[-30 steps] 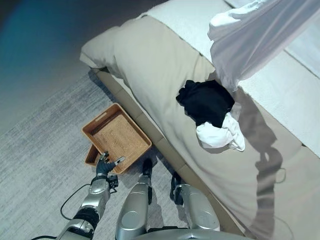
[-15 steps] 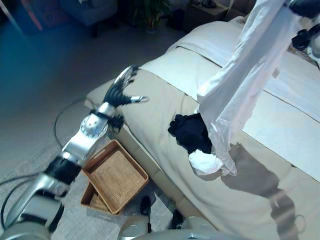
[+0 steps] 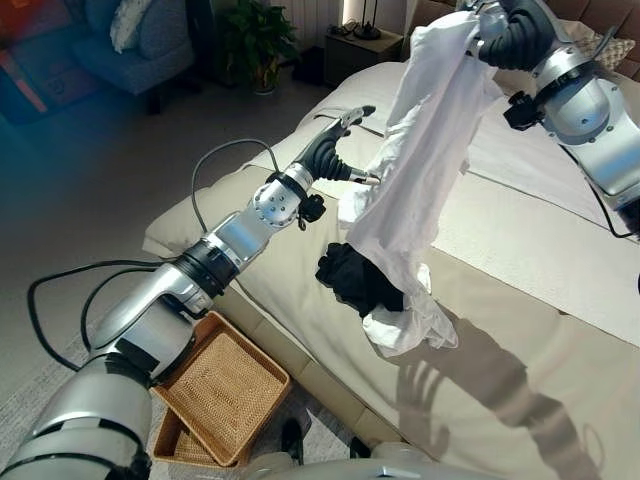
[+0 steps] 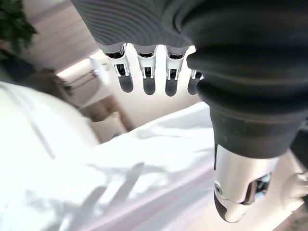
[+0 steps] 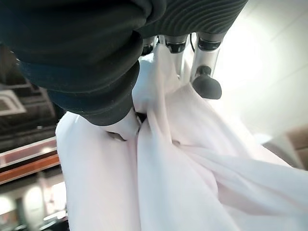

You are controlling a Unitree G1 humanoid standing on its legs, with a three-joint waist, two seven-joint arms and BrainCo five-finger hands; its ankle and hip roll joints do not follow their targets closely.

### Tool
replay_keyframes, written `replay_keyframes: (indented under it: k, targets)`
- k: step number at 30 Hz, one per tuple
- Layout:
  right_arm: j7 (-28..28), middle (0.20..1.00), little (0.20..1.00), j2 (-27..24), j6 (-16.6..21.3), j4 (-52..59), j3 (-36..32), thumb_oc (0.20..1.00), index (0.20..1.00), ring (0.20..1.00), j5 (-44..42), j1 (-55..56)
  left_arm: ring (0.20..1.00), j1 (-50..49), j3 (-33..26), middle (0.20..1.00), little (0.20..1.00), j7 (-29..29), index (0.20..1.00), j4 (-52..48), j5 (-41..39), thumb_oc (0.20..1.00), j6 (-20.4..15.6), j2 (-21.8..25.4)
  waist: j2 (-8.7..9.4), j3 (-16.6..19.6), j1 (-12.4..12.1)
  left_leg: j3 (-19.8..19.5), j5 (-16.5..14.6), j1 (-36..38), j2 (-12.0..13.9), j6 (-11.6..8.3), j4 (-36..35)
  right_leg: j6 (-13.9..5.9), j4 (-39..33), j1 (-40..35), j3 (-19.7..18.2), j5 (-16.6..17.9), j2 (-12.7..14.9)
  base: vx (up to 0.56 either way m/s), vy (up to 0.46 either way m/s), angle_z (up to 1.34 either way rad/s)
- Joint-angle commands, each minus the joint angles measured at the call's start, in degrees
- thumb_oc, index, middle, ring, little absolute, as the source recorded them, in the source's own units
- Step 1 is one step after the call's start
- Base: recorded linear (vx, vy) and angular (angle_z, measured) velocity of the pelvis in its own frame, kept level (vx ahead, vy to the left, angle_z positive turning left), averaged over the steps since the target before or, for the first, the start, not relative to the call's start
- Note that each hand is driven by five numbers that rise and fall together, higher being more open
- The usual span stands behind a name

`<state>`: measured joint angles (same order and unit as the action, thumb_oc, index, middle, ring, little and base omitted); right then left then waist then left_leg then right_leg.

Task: Pick up clothes into the bucket

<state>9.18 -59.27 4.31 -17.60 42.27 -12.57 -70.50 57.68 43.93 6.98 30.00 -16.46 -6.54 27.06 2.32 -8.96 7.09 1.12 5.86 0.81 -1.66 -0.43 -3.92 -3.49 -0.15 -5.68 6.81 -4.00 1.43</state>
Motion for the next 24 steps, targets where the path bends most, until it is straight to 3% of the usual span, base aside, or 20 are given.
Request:
replay_keyframes:
  k: [1,12,18,19,24]
  targets:
    - [1.9,0.200,0.200,-0.8,3.6,3.9,-6.3,0.200,0.200,0.200,-2.5,-1.8,1.000,4.4,1.9,1.000,1.000,-0.4,1.000,6.5,1.7,1.000,-0.3,-1.9,1.64,3.0,-1.0,2.4,-6.1,2.3,2.5,-2.40,2.5,-5.32,0.2,3.8,0.2,5.7,4.9,0.00,0.007,-0.07]
    - [1.8,0.200,0.200,-0.3,5.6,14.1,-12.9,0.200,0.200,0.200,-3.4,3.3,1.000,5.4,0.4,1.000,1.000,1.4,1.000,14.3,7.4,1.000,1.8,-6.7,1.47,2.6,-0.6,2.4,-6.7,2.5,2.4,-2.14,2.9,-5.31,0.3,3.4,0.0,5.4,4.9,0.00,0.001,-0.01]
    - [-0.3,0.200,0.200,1.0,6.6,20.2,-14.4,0.200,0.200,0.200,-6.7,5.5,1.000,5.1,0.6,1.000,1.000,-1.0,1.000,11.3,-2.0,1.000,0.7,-8.4,1.33,2.6,-0.4,2.4,-6.7,2.6,2.4,-2.08,3.0,-5.27,0.2,3.3,0.1,5.4,4.9,0.00,0.000,0.00]
    - [-1.3,0.200,0.200,0.6,6.8,21.5,-13.9,0.200,0.200,0.200,-8.4,5.5,1.000,6.1,3.2,1.000,1.000,-4.2,1.000,6.6,-8.0,1.000,0.1,-7.2,1.11,2.6,-0.3,2.3,-6.6,2.5,2.4,-2.17,2.9,-5.30,0.0,3.3,0.2,5.5,4.8,0.00,0.000,0.00]
    - [-2.2,0.200,0.200,0.1,6.8,23.0,-13.6,0.200,0.200,0.200,-9.3,6.6,1.000,8.8,8.4,1.000,1.000,-7.5,1.000,-0.3,-16.6,1.000,0.5,-4.4,1.02,2.8,-0.5,2.1,-6.3,2.3,2.5,-2.38,2.8,-5.33,-0.4,3.2,0.7,5.8,4.8,0.00,0.000,0.00]
